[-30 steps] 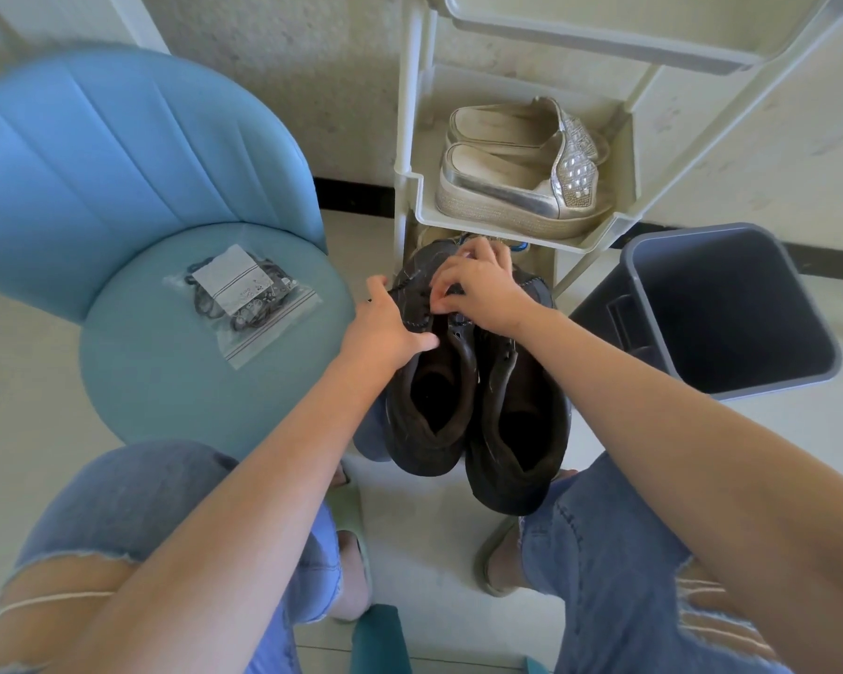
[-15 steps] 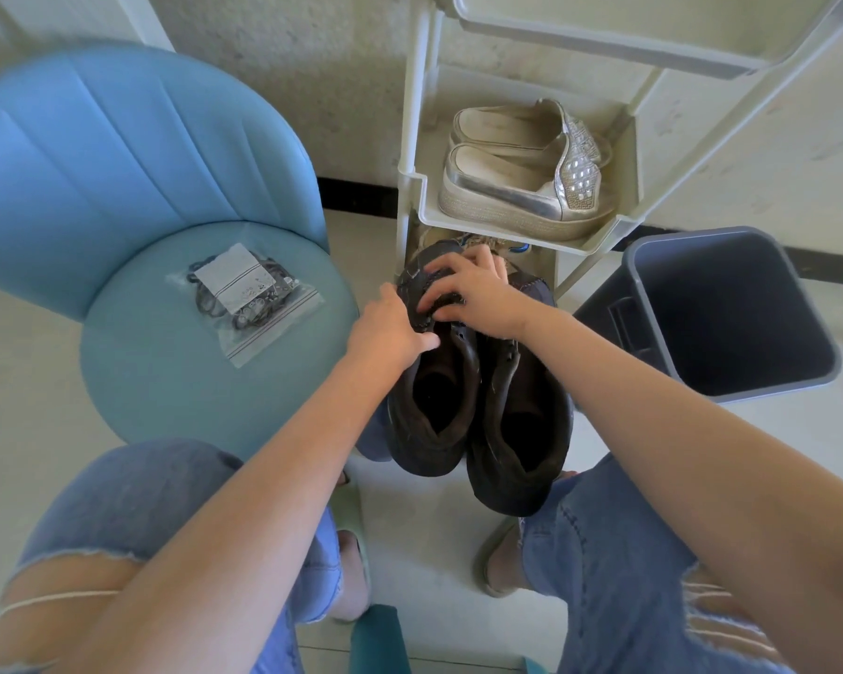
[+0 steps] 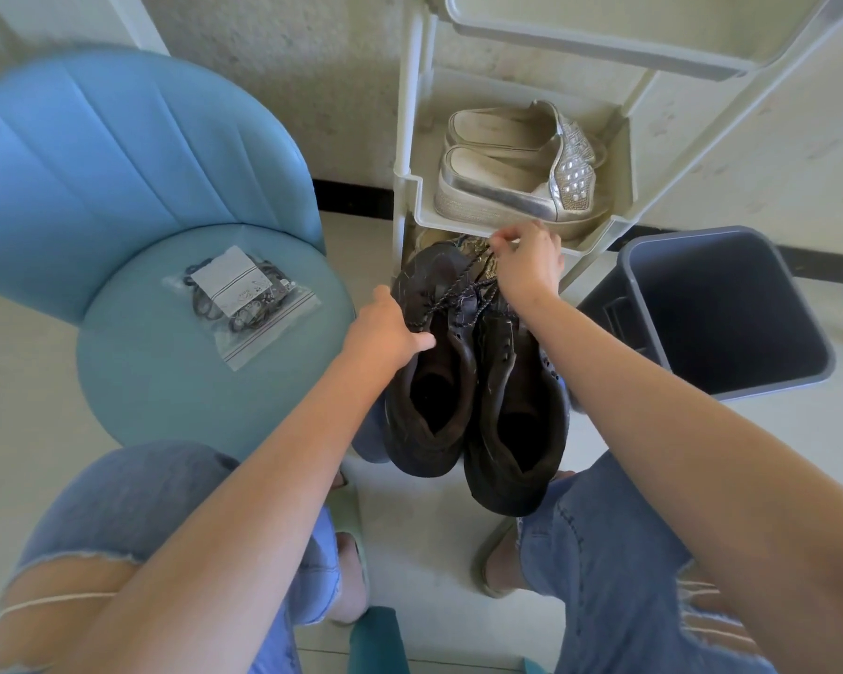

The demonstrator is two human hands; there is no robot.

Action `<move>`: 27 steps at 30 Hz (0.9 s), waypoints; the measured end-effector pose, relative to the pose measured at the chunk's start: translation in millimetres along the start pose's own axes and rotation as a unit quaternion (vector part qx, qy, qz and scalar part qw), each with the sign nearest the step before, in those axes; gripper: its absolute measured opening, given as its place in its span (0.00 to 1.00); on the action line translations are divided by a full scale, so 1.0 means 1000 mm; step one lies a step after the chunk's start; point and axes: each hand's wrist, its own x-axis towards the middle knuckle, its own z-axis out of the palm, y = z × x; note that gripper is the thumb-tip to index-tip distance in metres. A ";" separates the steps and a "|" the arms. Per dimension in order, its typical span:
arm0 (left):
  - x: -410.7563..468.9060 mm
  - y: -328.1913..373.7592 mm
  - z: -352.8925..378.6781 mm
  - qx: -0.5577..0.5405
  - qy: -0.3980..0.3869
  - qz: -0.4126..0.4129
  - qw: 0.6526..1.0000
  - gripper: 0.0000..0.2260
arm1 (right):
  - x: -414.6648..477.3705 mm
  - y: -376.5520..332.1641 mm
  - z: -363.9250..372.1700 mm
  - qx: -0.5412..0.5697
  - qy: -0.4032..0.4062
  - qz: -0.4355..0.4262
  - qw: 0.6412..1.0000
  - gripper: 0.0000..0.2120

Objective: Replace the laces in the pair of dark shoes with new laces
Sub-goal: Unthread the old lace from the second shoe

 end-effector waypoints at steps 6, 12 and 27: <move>-0.001 0.001 0.001 0.020 0.020 0.018 0.999 0.32 | -0.014 -0.003 0.011 -0.144 -0.245 -0.274 0.919 0.11; 0.000 0.000 0.002 0.043 0.010 0.012 0.999 0.28 | -0.014 0.000 0.011 -0.133 -0.275 -0.231 0.924 0.04; 0.006 0.002 0.007 0.093 0.030 0.104 0.990 0.25 | 0.008 0.003 -0.028 -0.160 -0.120 -0.018 0.980 0.13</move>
